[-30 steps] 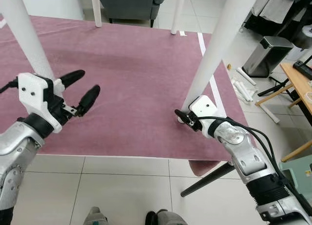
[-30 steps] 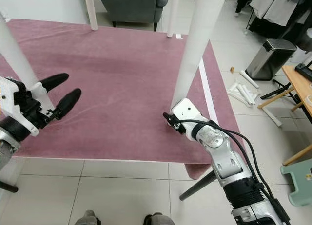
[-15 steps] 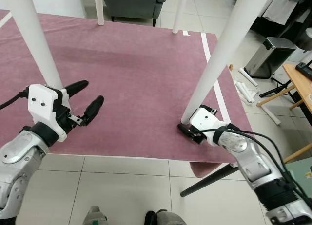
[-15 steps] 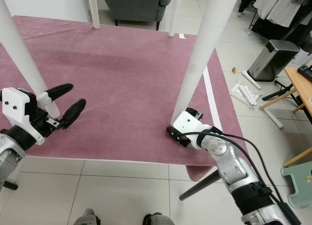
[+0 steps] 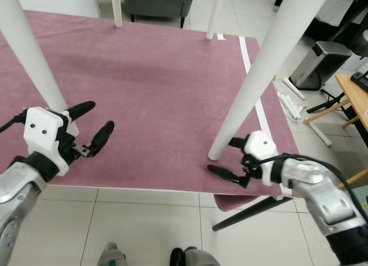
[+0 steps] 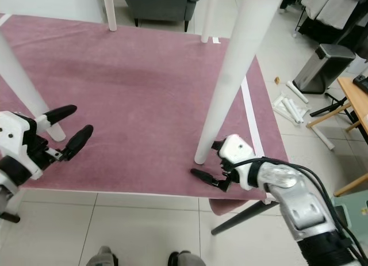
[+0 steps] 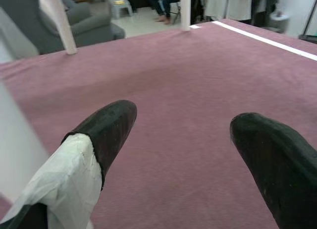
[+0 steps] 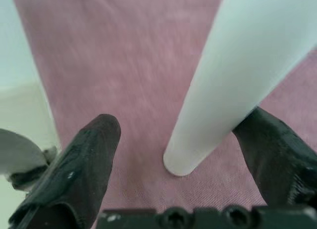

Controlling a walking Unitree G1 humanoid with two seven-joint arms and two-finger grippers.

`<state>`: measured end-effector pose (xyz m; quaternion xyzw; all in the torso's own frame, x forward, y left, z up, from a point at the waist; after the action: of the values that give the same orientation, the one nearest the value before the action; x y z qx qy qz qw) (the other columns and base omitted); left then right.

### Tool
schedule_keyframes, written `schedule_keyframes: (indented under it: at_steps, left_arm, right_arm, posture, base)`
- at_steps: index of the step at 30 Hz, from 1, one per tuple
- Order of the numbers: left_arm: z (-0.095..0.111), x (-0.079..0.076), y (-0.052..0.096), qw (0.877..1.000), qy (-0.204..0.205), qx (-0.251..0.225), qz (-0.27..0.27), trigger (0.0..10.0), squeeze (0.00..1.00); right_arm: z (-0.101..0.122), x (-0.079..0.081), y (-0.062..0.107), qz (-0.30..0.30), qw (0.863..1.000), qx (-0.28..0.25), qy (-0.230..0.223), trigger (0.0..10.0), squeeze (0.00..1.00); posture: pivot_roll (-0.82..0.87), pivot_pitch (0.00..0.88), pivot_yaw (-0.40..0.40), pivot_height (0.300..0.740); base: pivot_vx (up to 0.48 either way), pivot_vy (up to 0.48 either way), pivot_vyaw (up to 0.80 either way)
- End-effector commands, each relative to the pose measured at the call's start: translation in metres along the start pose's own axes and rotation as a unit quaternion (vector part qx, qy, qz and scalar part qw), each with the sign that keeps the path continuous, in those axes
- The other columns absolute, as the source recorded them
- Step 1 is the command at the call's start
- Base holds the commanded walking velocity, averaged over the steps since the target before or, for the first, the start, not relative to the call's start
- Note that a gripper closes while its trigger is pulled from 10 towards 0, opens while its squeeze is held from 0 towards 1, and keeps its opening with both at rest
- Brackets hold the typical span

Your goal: Building children table

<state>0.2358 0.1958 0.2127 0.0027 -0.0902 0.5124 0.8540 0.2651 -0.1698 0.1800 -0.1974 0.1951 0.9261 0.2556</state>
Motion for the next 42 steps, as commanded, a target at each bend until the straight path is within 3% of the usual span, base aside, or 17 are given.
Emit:
schedule_keyframes:
  at_steps: [1, 7, 12, 14, 18, 19, 20, 24, 25, 26, 27, 30, 33, 34, 36, 42]
  left_arm:
    - [0.001, -0.006, 0.002, 1.0, -0.012, 0.009, -0.008, 10.0, 0.0]
    - [-0.001, -0.01, 0.002, 1.0, 0.011, 0.013, -0.01, 10.0, 0.0]
    - [-0.004, -0.006, 0.014, 0.999, -0.002, 0.032, 0.006, 10.0, 0.0]
    - [-0.007, -0.008, 0.022, 0.999, 0.005, 0.042, 0.016, 10.0, 0.14]
    - [-0.008, -0.007, 0.025, 0.999, 0.006, 0.044, 0.029, 10.0, 0.18]
    - [-0.009, -0.006, 0.027, 0.998, 0.007, 0.044, 0.043, 10.0, 0.69]
    - [-0.011, -0.002, 0.029, 0.997, 0.007, 0.043, 0.069, 10.0, 1.0]
    - [-0.012, 0.003, 0.031, 0.994, 0.007, 0.042, 0.099, 10.0, 1.0]
    - [-0.012, 0.011, 0.034, 0.99, -0.001, 0.043, 0.135, 10.0, 1.0]
    - [-0.011, 0.017, 0.037, 0.985, -0.006, 0.045, 0.164, 10.0, 0.36]
    - [-0.011, 0.025, 0.041, 0.978, -0.006, 0.043, 0.202, 10.0, 0.0]
    - [-0.011, 0.03, 0.043, 0.973, -0.005, 0.041, 0.226, 10.0, 0.0]
    - [-0.008, 0.051, 0.048, 0.95, -0.022, 0.034, 0.31, 10.0, 0.0]
    - [-0.008, 0.051, 0.048, 0.95, -0.022, 0.034, 0.31, 10.0, 0.0]
    - [-0.006, 0.061, 0.05, 0.938, -0.024, 0.027, 0.346, 10.0, 0.0]
    - [0.003, 0.068, 0.036, 0.939, -0.023, 0.0, 0.342, 10.0, 0.0]
  right_arm:
    - [0.008, 0.007, 0.003, 0.022, 1.0, -0.02, -0.003, 10.0, 0.0]
    - [-0.013, 0.007, 0.01, 0.018, 0.999, 0.041, 0.026, 10.0, 0.0]
    - [-0.024, 0.006, 0.028, 0.011, 0.998, 0.061, -0.01, 10.0, 0.0]
    - [-0.03, 0.009, 0.038, 0.011, 0.997, 0.064, -0.045, 10.0, 0.0]
    - [-0.031, 0.01, 0.042, 0.008, 0.996, 0.062, -0.061, 10.0, 0.0]
    - [-0.03, 0.009, 0.043, 0.0, 0.996, 0.055, -0.07, 10.0, 0.0]
    - [-0.026, 0.007, 0.043, -0.015, 0.996, 0.039, -0.08, 10.0, 0.0]
    - [-0.022, 0.005, 0.042, -0.032, 0.995, 0.02, -0.09, 10.0, 0.0]
    - [-0.015, -0.002, 0.039, -0.074, 0.992, -0.009, -0.102, 10.0, 0.0]
    - [-0.008, -0.007, 0.035, -0.117, 0.986, -0.034, -0.113, 10.0, 0.0]
    - [-0.002, -0.006, 0.032, -0.144, 0.981, -0.051, -0.119, 10.0, 0.0]
    - [0.002, -0.005, 0.03, -0.159, 0.978, -0.06, -0.122, 10.0, 0.0]
    - [0.002, 0.005, 0.023, -0.196, 0.971, -0.055, -0.121, 10.0, 0.0]
    - [0.002, 0.005, 0.023, -0.196, 0.971, -0.055, -0.121, 10.0, 0.0]
    - [0.0, 0.009, 0.018, -0.217, 0.968, -0.05, -0.116, 10.0, 0.0]
    - [-0.001, 0.008, 0.009, -0.26, 0.958, -0.048, -0.11, 10.0, 0.0]
  posture:
    - [0.17, 0.153, -0.065, 0.74]
    - [0.16, 0.153, -0.06, 0.74]
    - [0.17, 0.158, -0.061, 0.74]
    - [0.17, 0.16, -0.063, 0.74]
    - [0.17, 0.16, -0.063, 0.74]
    - [0.17, 0.163, -0.065, 0.74]
    - [0.17, 0.163, -0.068, 0.74]
    - [0.17, 0.163, -0.068, 0.74]
    - [0.18, 0.163, -0.075, 0.74]
    - [0.18, 0.162, -0.078, 0.74]
    - [0.18, 0.161, -0.081, 0.74]
    - [0.18, 0.161, -0.081, 0.74]
    - [0.17, 0.158, -0.081, 0.74]
    - [0.17, 0.158, -0.081, 0.74]
    - [0.17, 0.156, -0.081, 0.74]
    - [0.16, 0.147, -0.08, 0.74]
  base:
    - [0.0, 0.0, 0.0]
    - [0.0, 0.0, 0.0]
    - [0.0, 0.0, 0.0]
    - [0.0, 0.0, 0.0]
    - [0.0, 0.0, 0.0]
    - [0.0, 0.0, 0.0]
    - [0.0, 0.0, 0.0]
    - [0.0, 0.0, 0.0]
    - [0.0, 0.0, 0.0]
    - [0.0, 0.0, 0.0]
    - [0.0, 0.0, 0.0]
    - [0.0, 0.0, 0.0]
    - [0.0, 0.0, 0.0]
    - [0.0, 0.0, 0.0]
    - [0.0, 0.0, 0.0]
    - [0.0, 0.0, 0.0]
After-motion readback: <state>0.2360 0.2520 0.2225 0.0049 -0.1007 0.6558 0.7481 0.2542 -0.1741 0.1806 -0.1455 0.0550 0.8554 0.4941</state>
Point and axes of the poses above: a point about 5 cm out from each wrist's last joint towards the gripper, its own y axis pointing back from the gripper into the wrist, its own z axis along the axis of the wrist's last joint, x = y × z, the point moved 1 cm from there along -y, pointing out of the wrist towards the gripper, and after that the axes turned 6 degrees about y, right-handed, at the moved point
